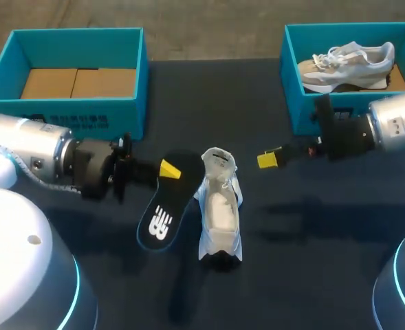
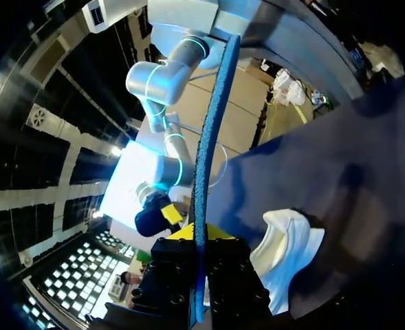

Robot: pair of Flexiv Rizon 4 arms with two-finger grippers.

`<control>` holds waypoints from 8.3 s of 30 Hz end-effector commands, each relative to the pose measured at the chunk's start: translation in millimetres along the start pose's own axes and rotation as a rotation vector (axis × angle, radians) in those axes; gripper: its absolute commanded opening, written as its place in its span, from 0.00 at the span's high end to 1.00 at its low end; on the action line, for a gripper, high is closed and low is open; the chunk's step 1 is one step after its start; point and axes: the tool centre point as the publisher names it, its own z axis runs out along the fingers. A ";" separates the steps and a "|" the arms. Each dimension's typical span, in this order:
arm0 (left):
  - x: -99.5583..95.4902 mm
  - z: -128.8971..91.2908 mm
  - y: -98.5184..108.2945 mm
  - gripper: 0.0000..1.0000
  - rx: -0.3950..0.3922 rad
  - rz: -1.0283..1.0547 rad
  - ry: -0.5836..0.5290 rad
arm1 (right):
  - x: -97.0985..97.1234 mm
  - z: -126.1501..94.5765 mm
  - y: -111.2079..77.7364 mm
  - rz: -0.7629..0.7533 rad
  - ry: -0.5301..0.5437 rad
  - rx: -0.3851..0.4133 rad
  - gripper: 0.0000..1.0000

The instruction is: Take the shoe out of the shoebox, open the shoe tongue, remove and reinsert the insole, then place the shoe into the shoebox

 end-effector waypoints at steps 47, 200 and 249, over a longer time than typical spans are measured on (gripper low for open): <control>31.3 14.0 -64.7 1.00 0.118 -0.199 0.009 | -14.3 14.6 -73.9 -0.552 -0.351 0.478 0.00; 77.3 70.9 -8.9 1.00 0.117 -0.515 -0.081 | -28.1 51.2 -106.2 -0.707 -0.449 0.836 0.00; 84.6 84.0 6.2 1.00 0.095 -0.474 -0.042 | -28.1 51.2 -106.2 -0.707 -0.449 0.836 0.00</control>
